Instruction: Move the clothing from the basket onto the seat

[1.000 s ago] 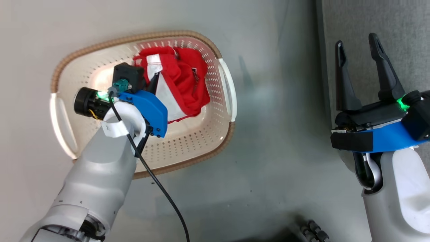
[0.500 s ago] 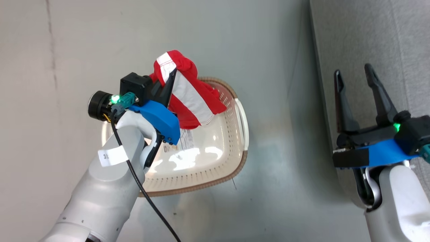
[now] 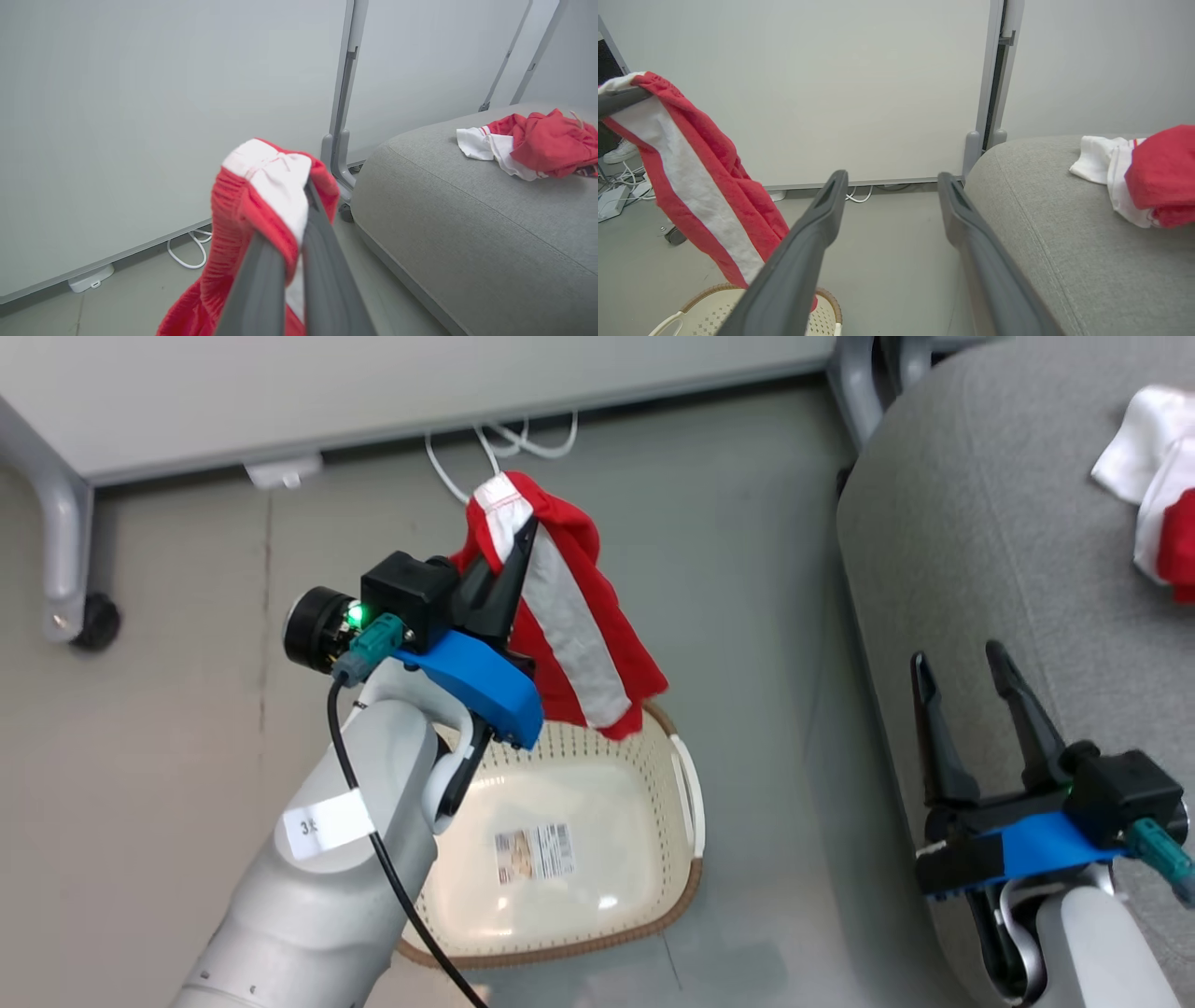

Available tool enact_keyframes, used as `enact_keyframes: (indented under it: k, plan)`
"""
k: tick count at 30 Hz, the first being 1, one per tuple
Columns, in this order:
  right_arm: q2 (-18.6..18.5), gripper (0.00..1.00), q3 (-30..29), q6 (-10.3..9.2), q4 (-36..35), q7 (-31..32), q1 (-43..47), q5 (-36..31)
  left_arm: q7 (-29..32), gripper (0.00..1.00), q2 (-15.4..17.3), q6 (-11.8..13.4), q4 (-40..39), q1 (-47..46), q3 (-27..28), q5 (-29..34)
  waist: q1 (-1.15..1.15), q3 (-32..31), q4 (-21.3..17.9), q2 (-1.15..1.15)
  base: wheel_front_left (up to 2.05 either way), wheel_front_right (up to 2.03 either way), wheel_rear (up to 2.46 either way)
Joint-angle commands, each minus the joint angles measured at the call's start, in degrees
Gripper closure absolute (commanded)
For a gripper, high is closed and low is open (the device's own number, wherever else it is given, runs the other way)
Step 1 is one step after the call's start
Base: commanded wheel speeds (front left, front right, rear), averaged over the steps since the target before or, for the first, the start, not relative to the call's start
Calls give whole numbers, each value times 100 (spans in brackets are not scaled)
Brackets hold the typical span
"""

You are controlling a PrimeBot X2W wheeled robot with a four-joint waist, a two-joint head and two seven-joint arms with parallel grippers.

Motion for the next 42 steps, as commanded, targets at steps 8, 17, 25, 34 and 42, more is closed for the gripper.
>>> enact_keyframes:
  k: [8, 17, 25, 34, 42]
  plan:
    - [65, 0, -28, 1, 138, -20, 497, 37, -25, 100, -96, -10, -286, 275, -172, 2, 2, -1019, 8, 0, 0, 0, 0]
    - [93, 0, -91, 1, 183, -20, 838, 41, -24, 100, -126, -10, -501, 424, -365, -53, 2, -1430, 43, 0, 0, 0, 0]
    - [99, 0, -104, 1, 169, -20, 989, 37, -25, 100, -141, -10, -582, 566, -464, -100, 2, -1635, 79, 0, 0, 0, 0]
    - [-68, 0, 431, 1, -120, -20, 505, -61, -25, 100, -140, 13, -635, 509, -500, -39, 2, -1568, 164, 0, 0, 0, 0]
    - [-266, 0, 1526, 1, 78, -20, -490, -80, -26, 100, -147, 29, -680, 352, -528, 20, 2, -1358, 248, 0, 0, 0, 0]
